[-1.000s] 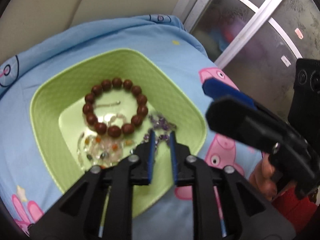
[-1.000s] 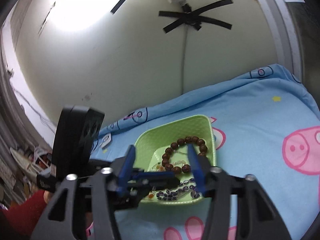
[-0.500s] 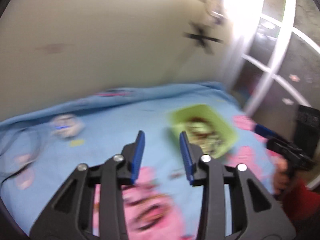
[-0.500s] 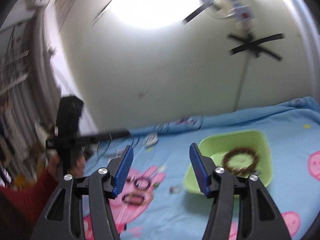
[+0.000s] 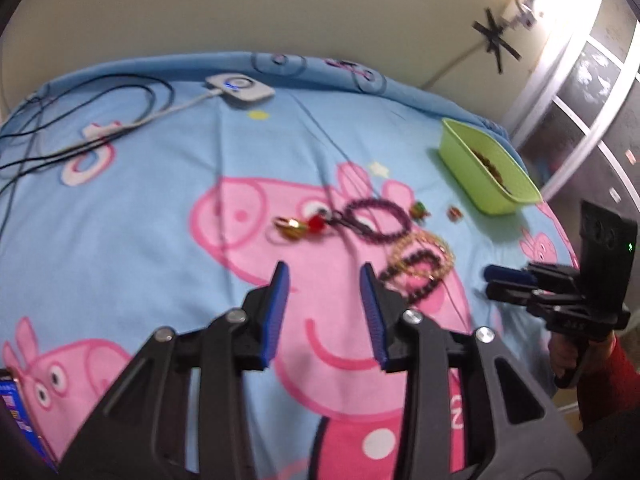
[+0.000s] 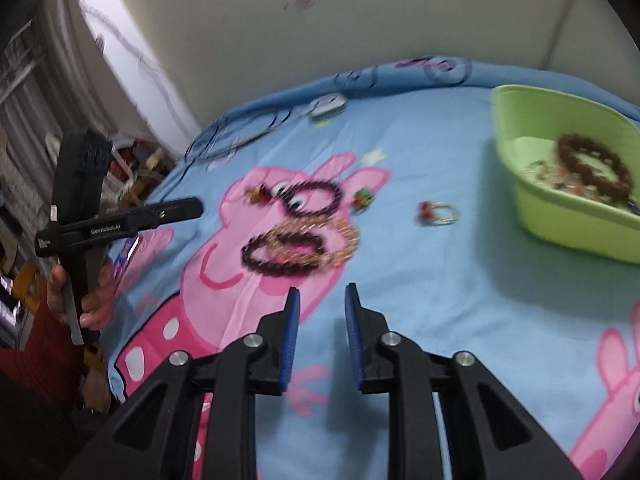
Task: Organize jewelry
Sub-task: 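Grasp the dark red bead bracelet with the right tool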
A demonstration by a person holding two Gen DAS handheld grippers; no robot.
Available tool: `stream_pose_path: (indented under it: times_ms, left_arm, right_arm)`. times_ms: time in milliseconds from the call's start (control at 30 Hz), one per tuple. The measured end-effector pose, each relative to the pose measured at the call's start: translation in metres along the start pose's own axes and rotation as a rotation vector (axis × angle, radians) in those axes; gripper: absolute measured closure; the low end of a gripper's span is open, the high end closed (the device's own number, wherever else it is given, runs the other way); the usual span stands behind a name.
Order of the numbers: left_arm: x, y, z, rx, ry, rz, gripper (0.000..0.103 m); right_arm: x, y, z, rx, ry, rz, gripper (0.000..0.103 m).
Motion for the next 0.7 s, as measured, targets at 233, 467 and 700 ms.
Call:
stream_pose_path:
  times_ms: [233,467,700]
  left_arm:
    - [0.014,-0.026,-0.026,0.024,-0.077,0.068,0.068]
    - [0.024,-0.047,-0.045,-0.017,-0.165,0.103,0.068]
    - [0.019,-0.047,-0.039,0.039,-0.103,0.097,0.088]
  right_arm:
    - [-0.017,-0.034,-0.005,-0.039,-0.028,0.043,0.099]
    - [-0.035,-0.049,-0.005,-0.017,-0.015,0.048,0.099]
    - [-0.042,-0.055,-0.009,0.013,-0.023,0.053,0.100]
Point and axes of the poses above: each gripper's, at about its wrist camera, not at the fingertips, and y roughly against the way its jaws point, z to its left, x to its underside, the point moved 5 cm from there along -y, roughly the way its jaws point, and after that the axes turned 10 degrees about y, right-handed, at the moved point
